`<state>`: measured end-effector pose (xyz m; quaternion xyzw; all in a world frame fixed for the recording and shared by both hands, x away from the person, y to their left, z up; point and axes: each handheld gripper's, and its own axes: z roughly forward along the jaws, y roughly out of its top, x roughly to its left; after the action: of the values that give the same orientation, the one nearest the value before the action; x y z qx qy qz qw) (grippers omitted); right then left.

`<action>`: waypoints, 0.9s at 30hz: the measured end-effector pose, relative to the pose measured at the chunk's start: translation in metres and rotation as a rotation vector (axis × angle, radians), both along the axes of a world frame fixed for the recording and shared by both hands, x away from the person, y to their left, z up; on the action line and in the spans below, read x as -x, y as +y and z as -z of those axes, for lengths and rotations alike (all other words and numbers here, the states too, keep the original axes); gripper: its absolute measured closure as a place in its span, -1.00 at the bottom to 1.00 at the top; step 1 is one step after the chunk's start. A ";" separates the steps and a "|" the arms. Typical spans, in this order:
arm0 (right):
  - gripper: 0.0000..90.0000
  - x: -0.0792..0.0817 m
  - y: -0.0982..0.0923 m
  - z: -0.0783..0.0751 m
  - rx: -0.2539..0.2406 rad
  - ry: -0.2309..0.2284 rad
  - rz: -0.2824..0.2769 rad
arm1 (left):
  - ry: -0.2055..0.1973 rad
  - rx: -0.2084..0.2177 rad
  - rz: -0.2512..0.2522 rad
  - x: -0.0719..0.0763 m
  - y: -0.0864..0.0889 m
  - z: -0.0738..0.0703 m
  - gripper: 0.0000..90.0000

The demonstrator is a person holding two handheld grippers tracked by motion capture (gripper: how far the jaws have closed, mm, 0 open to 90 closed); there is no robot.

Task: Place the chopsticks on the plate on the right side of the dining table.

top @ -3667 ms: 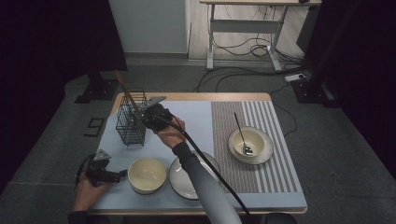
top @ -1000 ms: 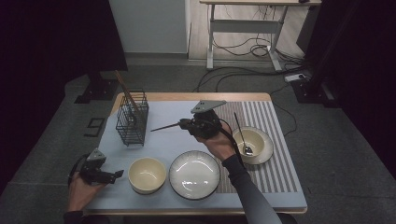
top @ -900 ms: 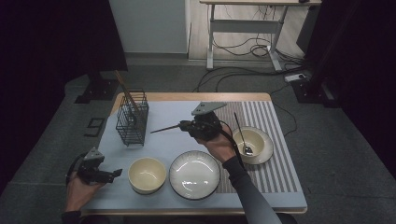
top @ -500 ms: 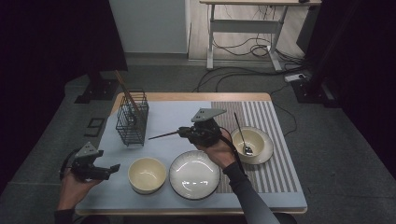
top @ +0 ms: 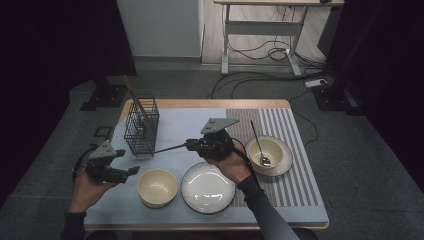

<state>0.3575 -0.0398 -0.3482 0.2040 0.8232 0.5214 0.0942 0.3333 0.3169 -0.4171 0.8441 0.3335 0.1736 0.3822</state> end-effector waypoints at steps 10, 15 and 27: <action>0.84 0.005 0.013 -0.003 0.001 0.000 -0.040 | -0.006 -0.025 0.062 -0.015 -0.030 0.005 -0.54; 0.84 0.007 0.018 -0.004 -0.002 0.002 -0.057 | -0.021 -0.057 0.080 -0.019 -0.042 0.006 -0.32; 0.84 0.007 0.023 -0.005 -0.005 0.012 -0.068 | -0.021 -0.096 0.130 -0.025 -0.050 0.008 0.41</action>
<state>0.3506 -0.0167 -0.3434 0.1792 0.8290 0.5249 0.0713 0.3583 0.2669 -0.4256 0.8794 0.2653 0.1729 0.3554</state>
